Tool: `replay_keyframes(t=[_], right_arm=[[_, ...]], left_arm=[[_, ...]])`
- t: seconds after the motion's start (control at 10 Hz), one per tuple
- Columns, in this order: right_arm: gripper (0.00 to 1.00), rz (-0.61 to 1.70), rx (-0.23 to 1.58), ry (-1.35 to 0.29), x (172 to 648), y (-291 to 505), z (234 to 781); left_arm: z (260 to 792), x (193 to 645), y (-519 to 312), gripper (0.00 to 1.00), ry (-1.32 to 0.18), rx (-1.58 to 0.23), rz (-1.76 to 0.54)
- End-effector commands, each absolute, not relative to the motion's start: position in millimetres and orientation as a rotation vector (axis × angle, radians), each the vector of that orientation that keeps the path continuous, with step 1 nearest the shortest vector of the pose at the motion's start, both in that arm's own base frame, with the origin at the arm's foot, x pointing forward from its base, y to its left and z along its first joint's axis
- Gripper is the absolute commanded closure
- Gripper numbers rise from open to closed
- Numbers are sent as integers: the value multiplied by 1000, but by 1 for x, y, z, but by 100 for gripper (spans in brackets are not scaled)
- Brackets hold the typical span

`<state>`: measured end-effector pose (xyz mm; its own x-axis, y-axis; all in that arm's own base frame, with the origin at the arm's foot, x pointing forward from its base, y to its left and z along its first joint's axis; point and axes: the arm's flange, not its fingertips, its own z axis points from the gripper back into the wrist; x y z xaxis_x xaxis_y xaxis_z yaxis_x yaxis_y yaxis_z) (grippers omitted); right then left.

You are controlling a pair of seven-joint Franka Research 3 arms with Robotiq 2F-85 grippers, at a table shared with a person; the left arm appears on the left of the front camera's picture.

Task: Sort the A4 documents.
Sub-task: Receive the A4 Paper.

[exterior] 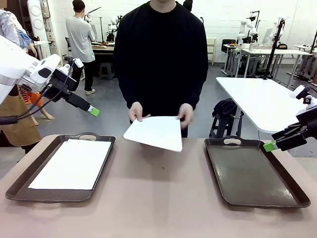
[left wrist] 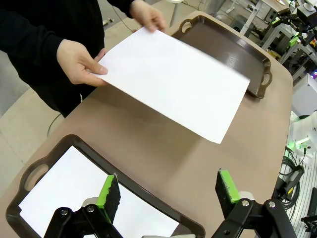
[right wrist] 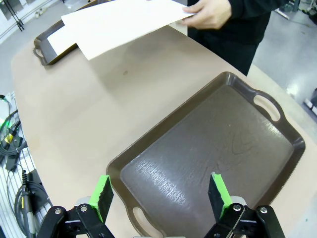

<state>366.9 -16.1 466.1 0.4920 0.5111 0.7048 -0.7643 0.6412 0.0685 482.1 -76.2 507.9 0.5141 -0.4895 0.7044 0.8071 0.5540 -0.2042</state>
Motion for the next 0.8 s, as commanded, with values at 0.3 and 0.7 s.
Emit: replay_keyframes(t=[0.3,0.7], right_arm=[[0,810,427,-723,372,-16,464],[0,810,427,-723,372,-16,464]], left_arm=[[508,481,-76,0,-660,-577,-841],[508,481,-76,0,-660,-577,-841]])
